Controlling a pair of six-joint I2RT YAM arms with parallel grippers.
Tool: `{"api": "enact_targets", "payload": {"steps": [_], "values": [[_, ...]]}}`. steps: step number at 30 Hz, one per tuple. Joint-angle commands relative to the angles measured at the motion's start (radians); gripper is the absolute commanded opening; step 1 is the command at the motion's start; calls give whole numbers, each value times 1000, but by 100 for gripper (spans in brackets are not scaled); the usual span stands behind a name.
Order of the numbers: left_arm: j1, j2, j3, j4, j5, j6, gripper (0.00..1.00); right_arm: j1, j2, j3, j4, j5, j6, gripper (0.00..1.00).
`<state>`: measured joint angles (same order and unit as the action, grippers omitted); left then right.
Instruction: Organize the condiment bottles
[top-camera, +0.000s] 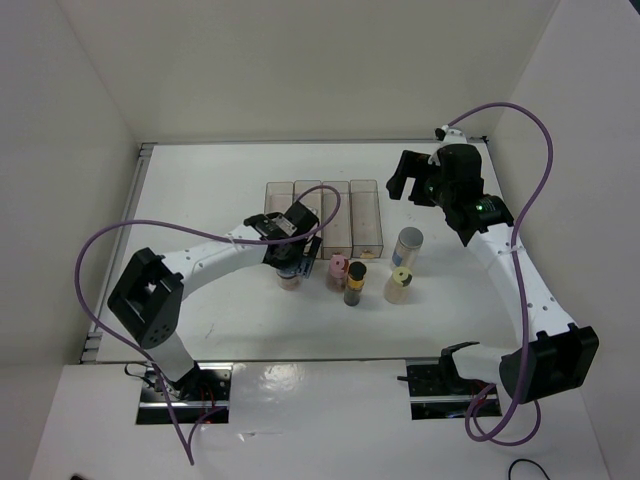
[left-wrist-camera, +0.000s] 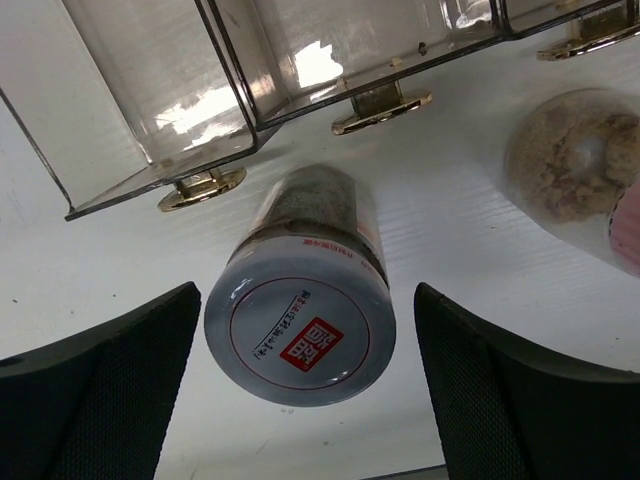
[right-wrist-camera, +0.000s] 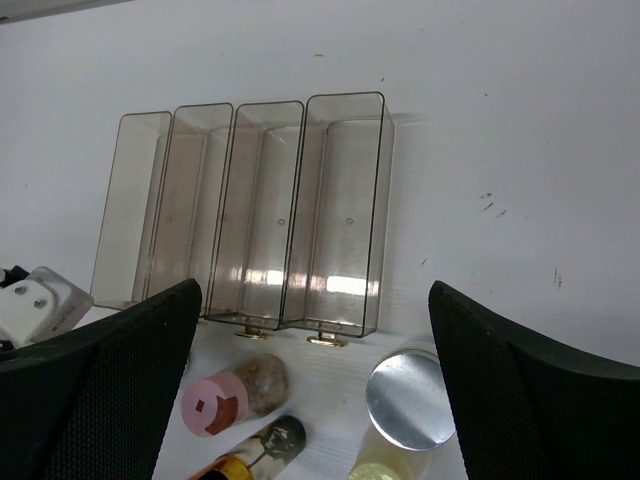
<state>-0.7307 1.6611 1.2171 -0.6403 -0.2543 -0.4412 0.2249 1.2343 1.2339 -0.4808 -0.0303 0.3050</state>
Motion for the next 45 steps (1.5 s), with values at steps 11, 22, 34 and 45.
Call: {"api": "enact_targets", "payload": {"steps": [11, 22, 34, 45], "values": [[-3, 29, -10, 19, 14, -13, 56, 10, -1, -14, 24, 0, -14, 98], [-3, -50, 42, -45, 33, -13, 24, 10, 8, -33, 24, -10, -4, 98], [-3, -184, 278, -199, 92, 56, 21, 10, 8, -33, 24, -19, 5, 98], [154, -77, 443, -245, 29, 131, 22, 10, 17, -24, 33, -28, 5, 98]]}}
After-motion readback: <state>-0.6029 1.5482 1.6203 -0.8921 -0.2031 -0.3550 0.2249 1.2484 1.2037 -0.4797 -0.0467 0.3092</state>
